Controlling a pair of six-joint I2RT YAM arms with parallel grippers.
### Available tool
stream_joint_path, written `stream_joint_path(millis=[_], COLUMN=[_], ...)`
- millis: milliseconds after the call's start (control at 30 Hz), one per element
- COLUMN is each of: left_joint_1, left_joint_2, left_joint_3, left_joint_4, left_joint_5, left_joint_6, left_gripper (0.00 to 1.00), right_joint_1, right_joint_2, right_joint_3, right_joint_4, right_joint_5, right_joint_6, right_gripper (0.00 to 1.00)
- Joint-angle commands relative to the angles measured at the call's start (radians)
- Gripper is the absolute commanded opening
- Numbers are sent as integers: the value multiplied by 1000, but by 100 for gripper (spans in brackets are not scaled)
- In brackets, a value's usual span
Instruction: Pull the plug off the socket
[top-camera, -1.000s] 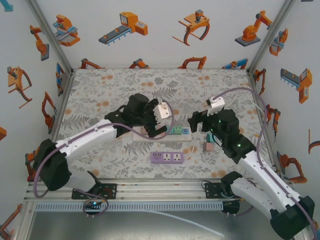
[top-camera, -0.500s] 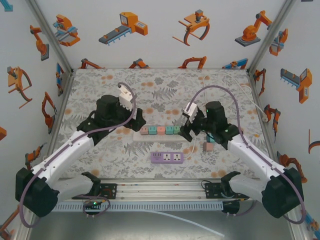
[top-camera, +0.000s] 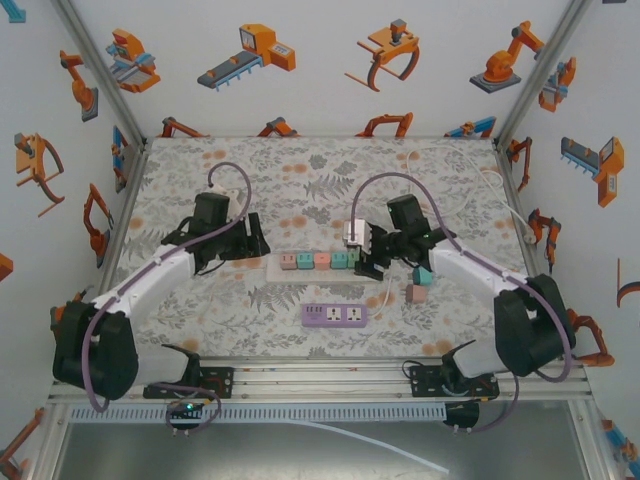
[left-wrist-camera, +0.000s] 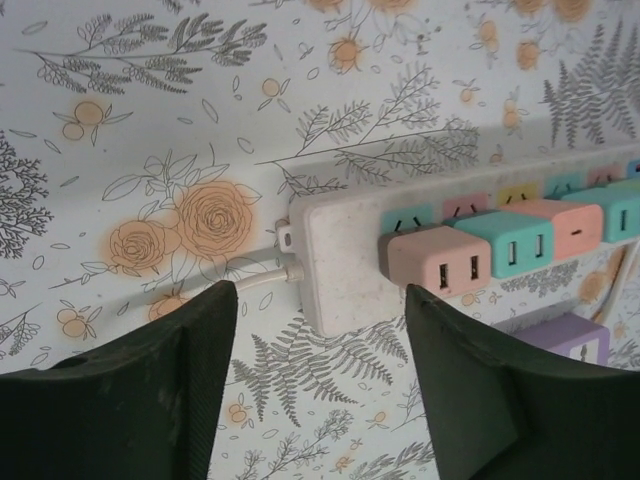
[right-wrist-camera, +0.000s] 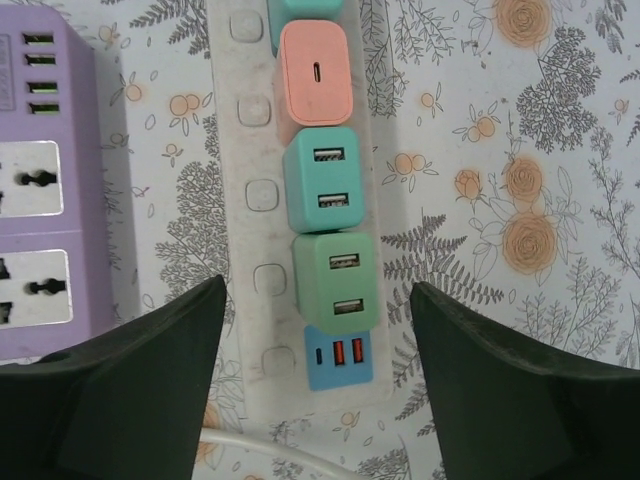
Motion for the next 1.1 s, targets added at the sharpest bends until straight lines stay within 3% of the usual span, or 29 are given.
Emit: stream_joint_path(millis=[0,167,667,1067], left_joint_1=[3,2,-29,-82], left_joint_2=[47,141,336,383], left_joint_3=[45,86,146,127], left_joint_4=[-10,-28,-45,-144], left_joint_5=[-16,-15,12,-63], left_joint_6=[-15,12,55,108], left_gripper=[60,54,54,52], right_joint_1=[-7,-6,-6,-6], right_joint_2=[51,112,157,168], right_joint_3=[49,67,121,190], right_joint_4=[-15,-22,-84,-103], right_joint_5=[-36,-46,-66,-74], right_joint_6=[-61,-77,-99,-57], right_gripper=[61,51,27,17])
